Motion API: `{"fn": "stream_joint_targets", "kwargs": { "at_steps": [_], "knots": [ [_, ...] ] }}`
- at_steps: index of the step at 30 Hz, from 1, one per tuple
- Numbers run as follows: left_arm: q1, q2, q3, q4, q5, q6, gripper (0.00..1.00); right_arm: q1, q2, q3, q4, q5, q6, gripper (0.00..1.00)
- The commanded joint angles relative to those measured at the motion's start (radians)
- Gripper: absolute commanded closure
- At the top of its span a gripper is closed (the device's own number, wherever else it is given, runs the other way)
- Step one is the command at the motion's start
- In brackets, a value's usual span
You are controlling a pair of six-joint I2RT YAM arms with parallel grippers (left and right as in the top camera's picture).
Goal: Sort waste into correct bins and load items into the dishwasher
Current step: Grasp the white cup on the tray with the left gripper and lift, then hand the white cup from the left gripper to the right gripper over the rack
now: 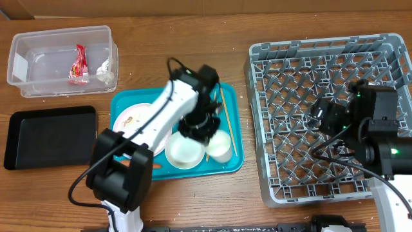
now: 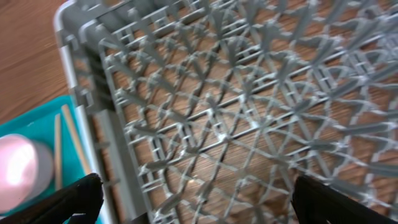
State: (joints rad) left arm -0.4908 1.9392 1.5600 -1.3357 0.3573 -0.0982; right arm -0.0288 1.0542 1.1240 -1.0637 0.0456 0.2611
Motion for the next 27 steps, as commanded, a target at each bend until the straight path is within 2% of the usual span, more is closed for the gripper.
{"fn": "stream_joint_targets", "kwargs": {
  "at_steps": [1, 4, 8, 11, 16, 23, 27],
  "knots": [
    [0.103, -0.017, 0.141, 0.003, 0.206, 0.098, 0.96, -0.031, 0.022, 0.023, 0.022, 0.053, 0.005, 0.00],
    [0.185, -0.017, 0.200, 0.072, 0.447, 0.112, 0.96, -0.046, 0.060, 0.023, 0.055, -0.156, -0.033, 0.00],
    [0.259, -0.015, 0.204, 0.186, 0.837, 0.114, 0.96, -0.045, 0.136, 0.023, 0.162, -0.672, -0.186, 0.00],
    [0.268, -0.014, 0.204, 0.204, 0.951, 0.114, 0.96, -0.045, 0.217, 0.023, 0.290, -1.076, -0.237, 0.00],
    [0.238, -0.014, 0.203, 0.204, 0.953, 0.094, 0.96, -0.044, 0.307, 0.023, 0.441, -1.354, -0.236, 0.00],
    [0.172, -0.014, 0.203, 0.233, 0.973, 0.093, 0.96, -0.044, 0.361, 0.023, 0.463, -1.379, -0.236, 0.00],
    [0.136, -0.014, 0.203, 0.298, 0.974, 0.045, 0.96, -0.044, 0.362, 0.023, 0.477, -1.439, -0.236, 0.02]
  ]
}}
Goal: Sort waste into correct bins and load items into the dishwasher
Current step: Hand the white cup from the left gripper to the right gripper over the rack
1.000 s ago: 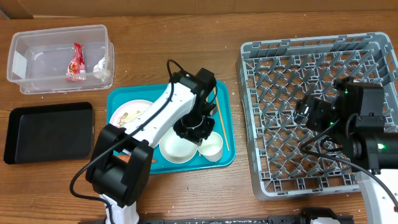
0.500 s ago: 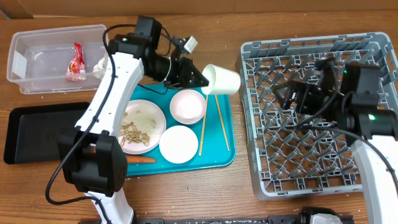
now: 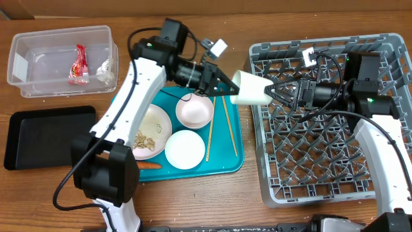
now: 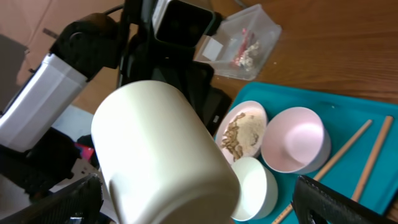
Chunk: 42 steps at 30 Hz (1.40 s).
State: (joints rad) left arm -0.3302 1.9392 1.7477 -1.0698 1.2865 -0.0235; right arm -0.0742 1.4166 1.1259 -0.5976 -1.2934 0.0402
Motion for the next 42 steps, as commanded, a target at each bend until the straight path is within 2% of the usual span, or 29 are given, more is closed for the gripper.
{"fn": "stream_joint_targets", "kwargs": {
  "at_steps": [1, 5, 13, 24, 28, 38, 42],
  "knots": [
    [-0.031, -0.014, 0.015, 0.051, 0.045, -0.048, 0.96, 0.002, 0.000, 0.021, 0.011, -0.121, -0.015, 0.02],
    [-0.048, -0.014, 0.015, 0.118, 0.040, -0.109, 0.96, 0.007, 0.000, 0.021, 0.014, -0.179, -0.015, 0.05],
    [-0.050, -0.014, 0.015, 0.134, 0.007, -0.135, 0.96, 0.039, 0.000, 0.021, 0.014, -0.193, -0.015, 0.28],
    [-0.050, -0.014, 0.015, 0.154, -0.015, -0.143, 0.96, 0.043, 0.000, 0.021, 0.013, -0.195, -0.014, 0.33],
    [-0.050, -0.014, 0.015, 0.193, -0.062, -0.221, 0.96, 0.043, 0.000, 0.021, 0.013, -0.209, -0.015, 0.38],
    [-0.050, -0.014, 0.015, 0.282, -0.066, -0.305, 0.96, 0.043, 0.000, 0.021, 0.013, -0.209, -0.015, 0.36],
    [-0.050, -0.014, 0.015, 0.315, -0.063, -0.349, 0.96, 0.043, 0.000, 0.021, 0.013, -0.209, -0.015, 0.27]
  ]
}}
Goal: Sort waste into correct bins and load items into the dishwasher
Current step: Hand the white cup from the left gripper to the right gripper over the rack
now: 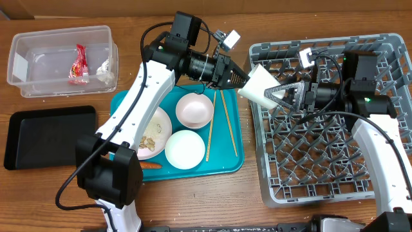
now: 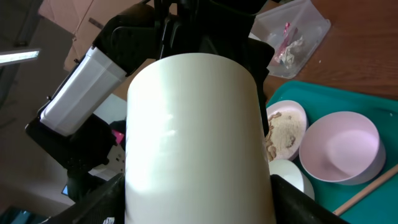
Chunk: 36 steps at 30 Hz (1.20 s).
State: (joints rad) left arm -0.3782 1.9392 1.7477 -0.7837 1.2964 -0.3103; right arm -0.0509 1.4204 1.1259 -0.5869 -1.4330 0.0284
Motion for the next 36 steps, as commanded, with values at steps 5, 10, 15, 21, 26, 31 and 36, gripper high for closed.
{"fn": "stream_joint_targets", "kwargs": {
  "at_steps": [5, 10, 15, 21, 26, 31, 36],
  "knots": [
    [-0.002, -0.014, 0.015, 0.044, -0.069, -0.092, 0.96, 0.035, -0.004, 0.021, 0.003, -0.068, -0.004, 0.26],
    [-0.002, -0.014, 0.015, 0.066, -0.040, -0.109, 0.96, 0.053, -0.004, 0.021, 0.014, -0.047, -0.003, 0.26],
    [-0.002, -0.014, 0.015, 0.066, -0.040, -0.109, 0.96, 0.053, -0.004, 0.021, 0.016, -0.031, -0.003, 0.30],
    [-0.002, -0.014, 0.015, 0.055, -0.042, -0.108, 0.96, 0.045, -0.004, 0.021, 0.037, -0.023, -0.003, 0.32],
    [-0.002, -0.014, 0.015, 0.047, -0.042, -0.108, 0.96, 0.032, -0.004, 0.021, 0.067, -0.018, -0.003, 0.32],
    [-0.004, -0.014, 0.015, 0.047, -0.043, -0.108, 0.96, 0.027, -0.004, 0.021, 0.067, 0.040, -0.003, 0.32],
    [-0.002, -0.014, 0.015, 0.047, -0.043, -0.108, 0.96, 0.027, -0.004, 0.021, 0.071, 0.049, -0.003, 0.32]
  ]
}}
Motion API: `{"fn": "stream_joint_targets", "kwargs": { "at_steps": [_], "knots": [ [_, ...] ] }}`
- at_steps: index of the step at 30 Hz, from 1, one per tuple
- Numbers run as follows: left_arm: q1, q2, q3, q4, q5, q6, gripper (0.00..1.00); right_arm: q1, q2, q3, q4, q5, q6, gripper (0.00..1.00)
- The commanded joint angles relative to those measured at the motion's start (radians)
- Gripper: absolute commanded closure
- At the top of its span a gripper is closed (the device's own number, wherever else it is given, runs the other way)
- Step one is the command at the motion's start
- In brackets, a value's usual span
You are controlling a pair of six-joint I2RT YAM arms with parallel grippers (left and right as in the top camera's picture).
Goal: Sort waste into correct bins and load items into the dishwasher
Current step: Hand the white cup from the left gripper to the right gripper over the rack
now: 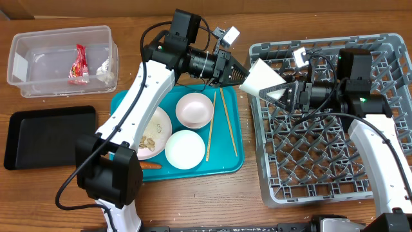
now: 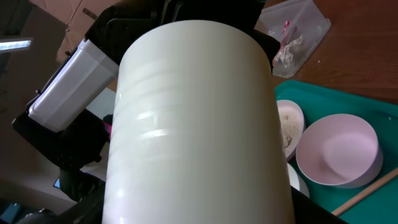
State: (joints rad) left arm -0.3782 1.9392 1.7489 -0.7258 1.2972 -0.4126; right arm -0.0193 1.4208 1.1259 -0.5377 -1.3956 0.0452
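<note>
A white cup (image 1: 262, 78) hangs on its side over the left edge of the grey dish rack (image 1: 322, 161). My left gripper (image 1: 239, 73) is shut on its left end. My right gripper (image 1: 283, 92) faces it from the right. It stands open, with the cup between its fingers. In the right wrist view the cup (image 2: 199, 124) fills most of the frame, and the dark fingers only show at its lower sides. The teal tray (image 1: 228, 164) holds a pink bowl (image 1: 195, 109), a white bowl (image 1: 185, 149), a plate with food scraps (image 1: 151, 129) and two chopsticks (image 1: 211, 125).
A clear bin (image 1: 61, 61) with a red wrapper (image 1: 80, 64) stands at the back left. A black tray (image 1: 48, 135) lies in front of it. An orange carrot piece (image 1: 149, 165) sits at the teal tray's front edge. The rack fills the right side.
The cup sits a little deeper between my right fingers and fills more of the right wrist view. Both arms have barely shifted, and my left gripper still holds the cup.
My left gripper was first down on the tray at the cup beside the white bowl, with the right gripper over the rack. Then the left held the cup raised at the tray's right edge, facing the open right gripper. Since then the cup has been between the right fingers.
</note>
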Motion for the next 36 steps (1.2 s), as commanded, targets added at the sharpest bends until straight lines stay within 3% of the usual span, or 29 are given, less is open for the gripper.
{"fn": "stream_joint_targets", "kwargs": {
  "at_steps": [1, 21, 26, 30, 34, 36],
  "knots": [
    [-0.002, -0.014, 0.014, -0.011, -0.044, -0.006, 0.96, -0.006, -0.005, 0.021, 0.023, 0.011, -0.019, 0.32],
    [-0.005, -0.014, 0.014, -0.029, -0.051, -0.006, 0.96, -0.009, -0.005, 0.021, 0.152, 0.063, -0.008, 0.38],
    [-0.005, -0.014, 0.014, -0.029, -0.052, 0.004, 0.96, -0.015, -0.005, 0.021, 0.153, 0.071, -0.008, 0.45],
    [-0.003, -0.014, 0.014, -0.034, -0.052, 0.042, 0.85, -0.021, -0.005, 0.021, 0.164, 0.072, -0.008, 0.50],
    [0.005, -0.014, 0.014, -0.034, -0.111, 0.050, 0.60, -0.042, -0.005, 0.021, 0.169, 0.146, 0.037, 0.57],
    [0.017, -0.014, 0.014, -0.037, -0.146, 0.050, 0.58, -0.054, -0.005, 0.021, 0.169, 0.177, 0.041, 0.58]
  ]
}}
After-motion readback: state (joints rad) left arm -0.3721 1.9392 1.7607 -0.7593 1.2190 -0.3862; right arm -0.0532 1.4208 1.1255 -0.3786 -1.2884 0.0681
